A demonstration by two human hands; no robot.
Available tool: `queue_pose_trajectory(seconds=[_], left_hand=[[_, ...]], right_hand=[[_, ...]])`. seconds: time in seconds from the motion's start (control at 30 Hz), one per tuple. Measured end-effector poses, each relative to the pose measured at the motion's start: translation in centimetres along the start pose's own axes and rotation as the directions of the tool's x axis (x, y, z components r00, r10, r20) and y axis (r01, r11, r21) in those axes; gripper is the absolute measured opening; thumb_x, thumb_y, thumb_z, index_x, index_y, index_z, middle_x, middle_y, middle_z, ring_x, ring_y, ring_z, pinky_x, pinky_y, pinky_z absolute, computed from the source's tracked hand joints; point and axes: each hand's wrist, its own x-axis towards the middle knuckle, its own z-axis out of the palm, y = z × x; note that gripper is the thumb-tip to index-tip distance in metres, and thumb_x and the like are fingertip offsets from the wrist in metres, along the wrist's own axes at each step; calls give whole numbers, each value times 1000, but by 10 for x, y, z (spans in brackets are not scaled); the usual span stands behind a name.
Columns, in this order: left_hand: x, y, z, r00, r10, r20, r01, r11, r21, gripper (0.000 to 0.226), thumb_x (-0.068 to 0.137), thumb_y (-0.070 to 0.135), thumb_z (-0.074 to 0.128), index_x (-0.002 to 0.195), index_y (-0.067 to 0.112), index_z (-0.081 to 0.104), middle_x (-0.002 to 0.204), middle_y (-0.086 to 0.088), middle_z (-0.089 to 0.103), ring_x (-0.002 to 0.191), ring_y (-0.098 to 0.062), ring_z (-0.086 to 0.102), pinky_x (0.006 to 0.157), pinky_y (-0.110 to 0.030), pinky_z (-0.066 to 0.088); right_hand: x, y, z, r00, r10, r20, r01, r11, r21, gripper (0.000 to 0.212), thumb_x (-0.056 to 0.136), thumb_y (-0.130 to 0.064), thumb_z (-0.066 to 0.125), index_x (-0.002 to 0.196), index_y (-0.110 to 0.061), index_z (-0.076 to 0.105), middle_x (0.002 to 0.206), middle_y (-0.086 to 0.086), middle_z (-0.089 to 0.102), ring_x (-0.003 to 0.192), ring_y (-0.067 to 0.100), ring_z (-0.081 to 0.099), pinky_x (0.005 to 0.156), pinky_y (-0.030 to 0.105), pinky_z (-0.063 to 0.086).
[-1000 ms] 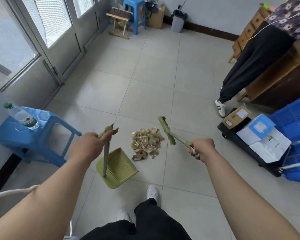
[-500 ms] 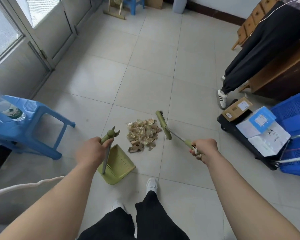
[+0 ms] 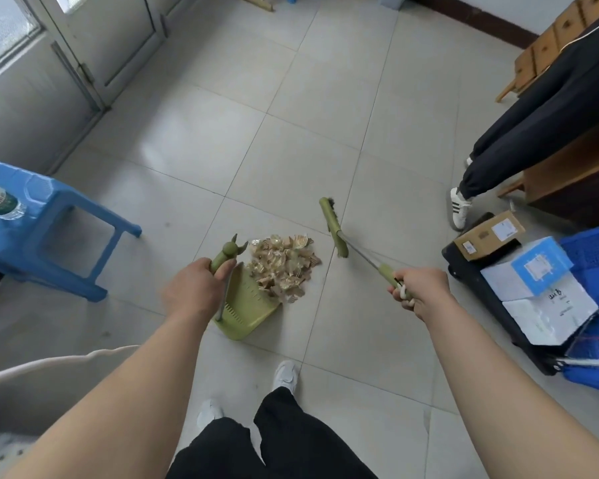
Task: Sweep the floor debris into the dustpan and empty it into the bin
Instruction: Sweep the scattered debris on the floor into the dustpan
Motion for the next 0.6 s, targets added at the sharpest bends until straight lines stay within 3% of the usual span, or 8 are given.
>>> queue_pose_trajectory(seconds=[0.13,0.4,0.47,0.53,0.6], left_hand=[[7,32,18,1000,-20,23,22,994,-109,56,92,66,41,76,15,55,68,-2,57,71,-29,58,57,-32,37],[40,85,33,1000,-10,22,12,995,-99,54,94,66,38,72,17,47,69,0,54,73,-30,55,59,-32,35],[45,92,37,1000,-12,14,13,995,-96,54,93,66,38,70,18,46,70,0,54,74,-29,55,60,-32,34],[49,96,41,1000,-15,2,15,996,-90,54,93,67,37,71,19,46,69,1,54,72,-28,55,58,-32,34],[53,99,44,1000,-14,-10,13,996,-84,53,93,67,37,71,19,46,66,3,53,70,-28,54,55,-31,32]], right_hand=[[28,-17,-7,1000,9,12,-8,999,-31,11,86,-2,53,92,3,60,71,22,59,27,12,43,32,13,25],[67,-46,-14,999,-35,1,35,990,-138,14,83,-5,61,71,1,57,61,19,59,32,14,44,38,16,28],[77,-52,-11,999,-49,-4,48,981,-187,6,82,-3,60,80,2,61,62,18,58,28,14,45,41,18,28],[91,-55,-8,996,-91,9,90,964,-250,22,81,-1,57,100,8,62,65,17,57,29,15,47,42,19,29],[103,-57,-4,991,-129,34,133,940,-316,29,79,-3,56,107,6,58,65,16,56,36,17,50,45,22,30]])
